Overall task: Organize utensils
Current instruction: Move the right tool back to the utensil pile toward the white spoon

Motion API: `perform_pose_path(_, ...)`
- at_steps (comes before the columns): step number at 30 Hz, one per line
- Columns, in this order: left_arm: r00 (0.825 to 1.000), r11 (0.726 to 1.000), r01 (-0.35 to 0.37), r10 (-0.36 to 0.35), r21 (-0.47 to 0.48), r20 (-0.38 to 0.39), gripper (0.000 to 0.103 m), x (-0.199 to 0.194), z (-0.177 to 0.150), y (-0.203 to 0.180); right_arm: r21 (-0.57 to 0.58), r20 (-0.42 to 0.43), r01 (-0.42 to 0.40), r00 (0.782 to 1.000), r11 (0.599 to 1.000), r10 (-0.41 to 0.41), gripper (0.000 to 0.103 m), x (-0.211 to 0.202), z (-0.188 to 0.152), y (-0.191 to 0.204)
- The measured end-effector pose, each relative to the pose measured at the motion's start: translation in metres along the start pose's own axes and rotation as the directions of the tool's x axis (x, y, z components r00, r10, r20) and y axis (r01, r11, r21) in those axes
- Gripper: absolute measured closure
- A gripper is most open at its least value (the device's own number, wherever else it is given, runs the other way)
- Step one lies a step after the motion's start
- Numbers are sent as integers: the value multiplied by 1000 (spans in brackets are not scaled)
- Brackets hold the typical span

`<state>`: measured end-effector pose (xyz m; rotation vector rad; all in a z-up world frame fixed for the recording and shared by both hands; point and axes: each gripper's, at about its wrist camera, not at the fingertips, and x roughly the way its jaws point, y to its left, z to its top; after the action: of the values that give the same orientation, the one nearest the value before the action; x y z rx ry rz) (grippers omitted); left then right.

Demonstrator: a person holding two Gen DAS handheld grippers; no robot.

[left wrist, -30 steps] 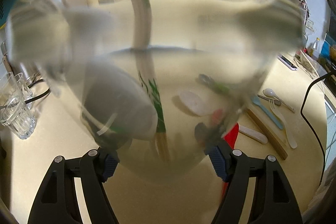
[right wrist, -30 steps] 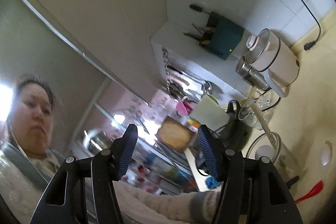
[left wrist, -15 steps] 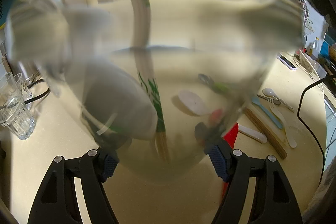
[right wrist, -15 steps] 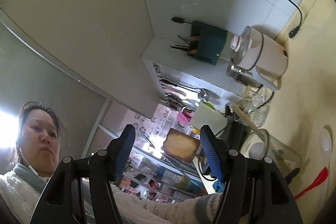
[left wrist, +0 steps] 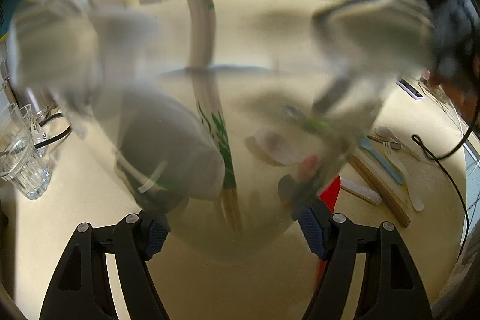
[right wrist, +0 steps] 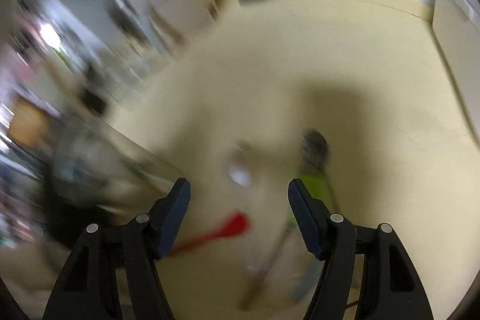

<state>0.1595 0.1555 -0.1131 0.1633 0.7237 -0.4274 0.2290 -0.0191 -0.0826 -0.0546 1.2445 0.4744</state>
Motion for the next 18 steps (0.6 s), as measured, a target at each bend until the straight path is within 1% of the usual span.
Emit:
perform_pose_path(2,1000,1000,0,0,0,0,26,0,0,0,-57,-34,28,999,998,-30,34,18,0,12)
perform_pose_path(3,1000,1000,0,0,0,0,26,0,0,0,-76,-36,40,998,996,-43,34,23,1,17)
perform_pose_path(6,1000,1000,0,0,0,0,26,0,0,0,-156,-35,108,993,982,-114,34,40,6,32)
perform_pose_path(10,1000,1000,1,-1,-2,0,26,1,0,0,-188,-46,160,984,969,-172,34,60,14,31)
perform_pose_path(12,1000,1000,0,0,-2,-6,26,2,-1,0,-184,-55,150,985,971,-163,39,65,20,31)
perform_pose_path(13,1000,1000,5,-5,-4,-9,26,1,-2,0,-178,-61,142,986,974,-155,46,67,21,29)
perform_pose_path(14,1000,1000,5,-5,-4,-8,26,1,-2,-1,-173,-65,142,986,975,-155,52,68,21,26)
perform_pose_path(16,1000,1000,4,-4,-3,-8,26,1,-3,-2,-194,-50,154,985,969,-167,58,68,20,25)
perform_pose_path(18,1000,1000,4,-4,-3,-8,26,1,-2,-2,-213,-44,148,986,966,-161,64,66,14,26)
